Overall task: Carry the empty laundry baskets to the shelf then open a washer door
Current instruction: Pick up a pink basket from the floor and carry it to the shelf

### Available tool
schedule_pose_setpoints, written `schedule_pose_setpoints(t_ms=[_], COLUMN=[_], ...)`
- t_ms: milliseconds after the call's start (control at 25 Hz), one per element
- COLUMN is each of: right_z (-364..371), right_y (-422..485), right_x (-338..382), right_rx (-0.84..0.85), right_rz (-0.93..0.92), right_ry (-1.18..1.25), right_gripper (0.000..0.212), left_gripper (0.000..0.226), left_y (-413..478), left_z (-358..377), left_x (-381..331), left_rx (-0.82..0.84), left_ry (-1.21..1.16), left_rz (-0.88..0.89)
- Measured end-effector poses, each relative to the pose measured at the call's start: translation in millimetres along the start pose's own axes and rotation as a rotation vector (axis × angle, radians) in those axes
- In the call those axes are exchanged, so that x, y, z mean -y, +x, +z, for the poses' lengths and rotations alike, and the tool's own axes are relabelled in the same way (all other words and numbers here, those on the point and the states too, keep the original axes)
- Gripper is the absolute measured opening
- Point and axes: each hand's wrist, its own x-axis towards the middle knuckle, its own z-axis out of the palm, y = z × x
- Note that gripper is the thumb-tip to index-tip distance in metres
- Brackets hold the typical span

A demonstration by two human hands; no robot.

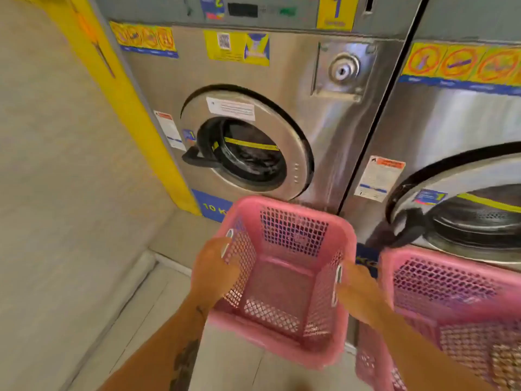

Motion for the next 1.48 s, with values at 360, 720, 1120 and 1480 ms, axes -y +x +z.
schedule_pose_setpoints(t_ms=[360,720,1120,1480], right_z=[86.5,124.7,249.8,347.7], right_y=[52.1,6.1,-133.4,-127.7], right_x=[-33.5,-13.1,39.2,3.0], right_rx=[-0.268,-0.373,-0.43,-0.312], right_rz=[0.091,0.148,0.103,0.101], right_ry=[0.022,-0.007,0.037,0.022], right_gripper=[0.081,0.085,0.073,0.071], left_gripper=[0.055,0.056,0.061,0.046], left_y=[72.2,45.6,-83.2,-118.0], left_z=[82.9,50.8,-72.9,-42.6], left_x=[126.1,163.6,296.0,383.5], left_rx=[-0.012,-0.058,-0.014,0.028], left_ry=[0.301,0.256,0.172,0.122], left_rz=[0.13,0.318,0.1,-0.022])
